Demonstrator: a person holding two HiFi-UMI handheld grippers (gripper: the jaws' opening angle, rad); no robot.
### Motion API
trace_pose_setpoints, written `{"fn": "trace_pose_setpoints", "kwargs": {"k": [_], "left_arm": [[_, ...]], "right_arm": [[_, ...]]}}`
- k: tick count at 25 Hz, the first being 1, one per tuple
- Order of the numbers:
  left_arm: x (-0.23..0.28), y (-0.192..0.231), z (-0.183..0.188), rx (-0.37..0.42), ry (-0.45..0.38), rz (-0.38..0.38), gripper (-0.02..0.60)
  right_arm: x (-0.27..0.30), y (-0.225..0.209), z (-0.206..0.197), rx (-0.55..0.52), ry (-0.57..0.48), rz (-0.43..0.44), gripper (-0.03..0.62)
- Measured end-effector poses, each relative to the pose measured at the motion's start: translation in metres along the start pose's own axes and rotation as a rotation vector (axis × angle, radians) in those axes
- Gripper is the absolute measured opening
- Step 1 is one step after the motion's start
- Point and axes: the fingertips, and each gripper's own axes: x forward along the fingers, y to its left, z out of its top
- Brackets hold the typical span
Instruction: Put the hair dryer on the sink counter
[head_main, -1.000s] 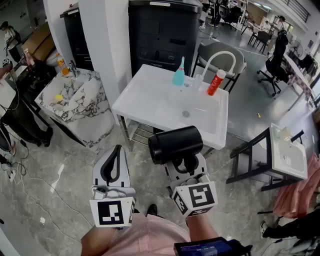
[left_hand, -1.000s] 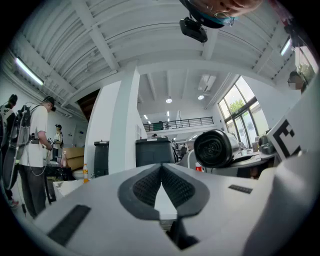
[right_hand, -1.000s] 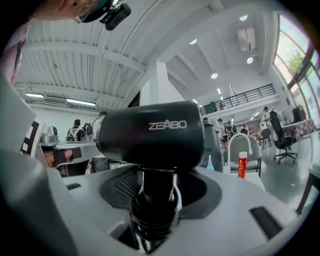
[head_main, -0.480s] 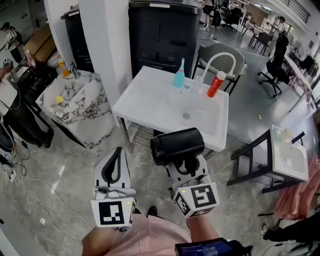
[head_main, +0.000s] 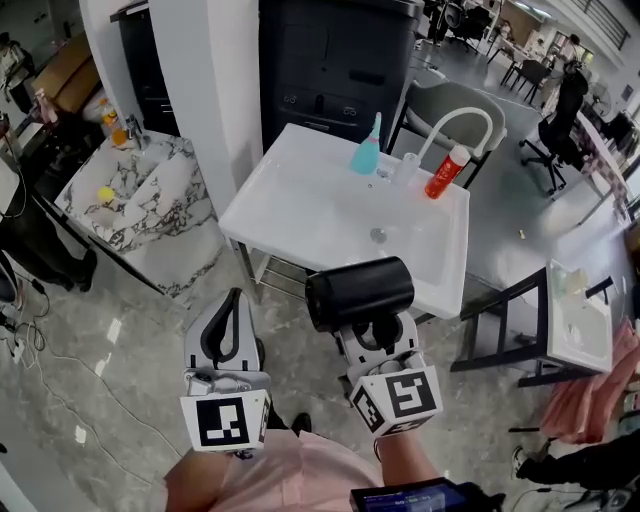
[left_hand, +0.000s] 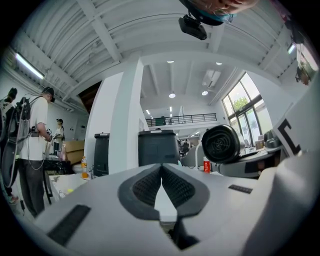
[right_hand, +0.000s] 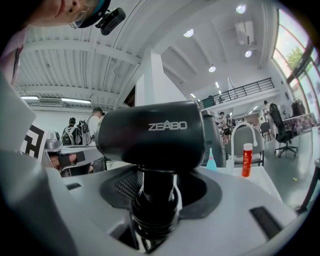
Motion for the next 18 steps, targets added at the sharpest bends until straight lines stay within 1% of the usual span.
{"fn": "trace_pose_setpoints", "kwargs": {"k": [3, 6, 10, 18], "left_arm": [[0.033, 0.012, -0.009, -0.007, 0.012, -0.012, 0.011], [0.067, 0.027, -0.012, -0.049, 0.01, -0.011, 0.011], [0.116, 0.049, -0.015, -0.051, 0.014, -0.048, 0.011], [0.203, 0.095, 0.003, -0.037, -0.022, -0.111, 0.011]], "right_arm": [[0.028, -0.007, -0.006, 0.007, 0.02, -0.011, 0.218], [0.061, -0.017, -0.007, 0.02, 0.033, -0.031, 0.218], [0.107, -0.029, -0.002, 0.036, 0.036, -0.068, 0.218], [0.191, -0.044, 0.035, 0.045, 0.003, -0.137, 0.218]]}}
